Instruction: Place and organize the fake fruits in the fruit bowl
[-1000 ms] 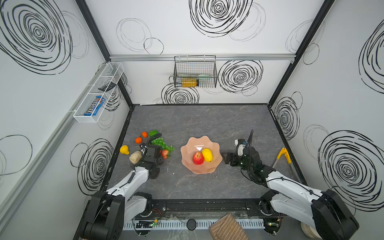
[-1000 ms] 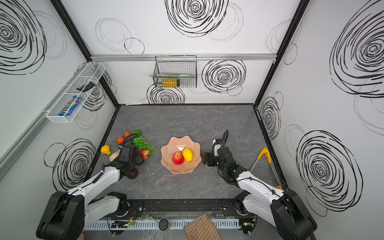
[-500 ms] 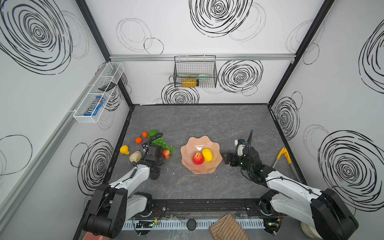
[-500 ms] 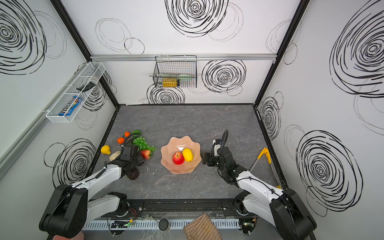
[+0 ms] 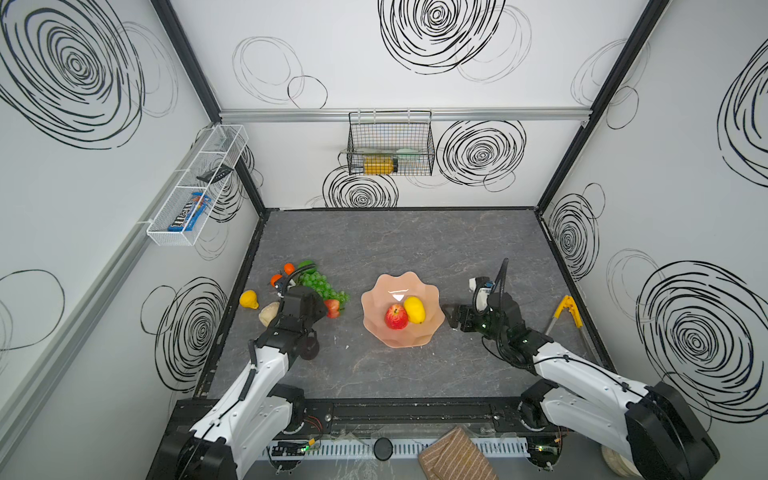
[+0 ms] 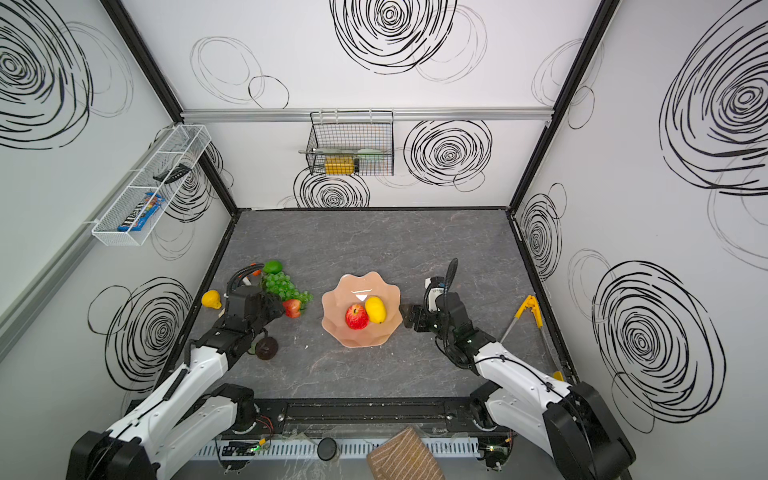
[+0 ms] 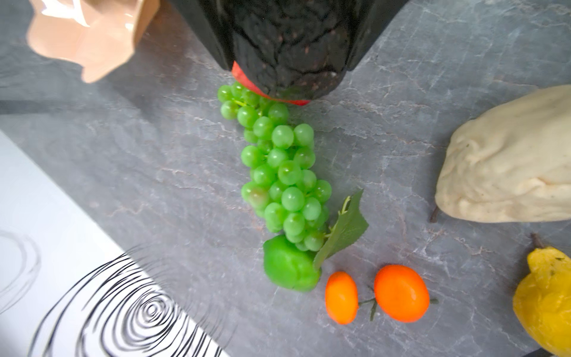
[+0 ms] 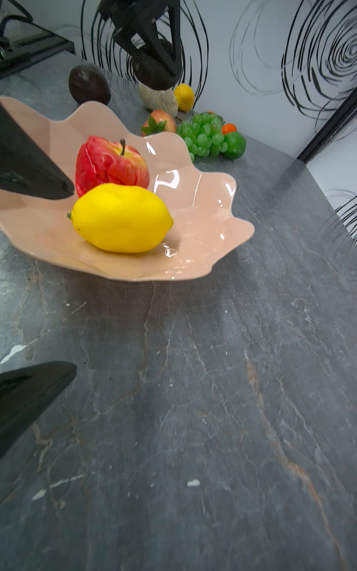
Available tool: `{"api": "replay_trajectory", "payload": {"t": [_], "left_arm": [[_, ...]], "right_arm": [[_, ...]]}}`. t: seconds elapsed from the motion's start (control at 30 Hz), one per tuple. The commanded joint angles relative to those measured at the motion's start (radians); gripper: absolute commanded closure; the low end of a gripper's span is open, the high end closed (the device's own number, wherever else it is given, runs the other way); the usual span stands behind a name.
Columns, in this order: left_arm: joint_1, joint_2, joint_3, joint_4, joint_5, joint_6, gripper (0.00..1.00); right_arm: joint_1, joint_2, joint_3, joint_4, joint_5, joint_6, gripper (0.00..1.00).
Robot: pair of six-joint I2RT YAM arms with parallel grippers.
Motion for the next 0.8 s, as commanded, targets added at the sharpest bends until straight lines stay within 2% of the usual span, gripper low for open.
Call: {"api": "replay_trajectory", "payload": {"t": [0.0, 0.1, 0.17, 0.23, 0.33, 0.53, 0.77], "left_arm": [[-0.037, -0.046, 0.056, 0.009, 0.075, -0.093, 0.47], [-0.124, -0.059, 0.063, 0.079, 0.104, -0.191, 0.47], [-0.207, -0.045, 0.077, 0.126, 0.082, -0.242, 0.47], [-0.299, -0.008, 0.099, 0.183, 0.066, -0.28, 0.47], [-0.386, 0.064, 0.129, 0.259, 0.079, -0.316, 0.46], [-0.494, 0.185, 0.149, 0.413, 0.125, -0.383, 0.46], [-0.58, 0.261, 0.18, 0.462, 0.119, -0.404, 0.46]], "right_arm": [[0.029, -0.034, 0.054, 0.01, -0.074, 0.042, 0.14], [0.124, -0.04, 0.103, 0.006, -0.029, 0.065, 0.14], [0.189, -0.039, 0.133, 0.002, 0.029, 0.087, 0.13], [0.245, -0.04, 0.148, 0.032, 0.064, 0.102, 0.13], [0.305, -0.037, 0.153, 0.088, 0.116, 0.103, 0.13], [0.402, 0.019, 0.164, 0.17, 0.158, 0.077, 0.13], [0.481, 0.104, 0.177, 0.21, 0.237, 0.068, 0.15]]}}
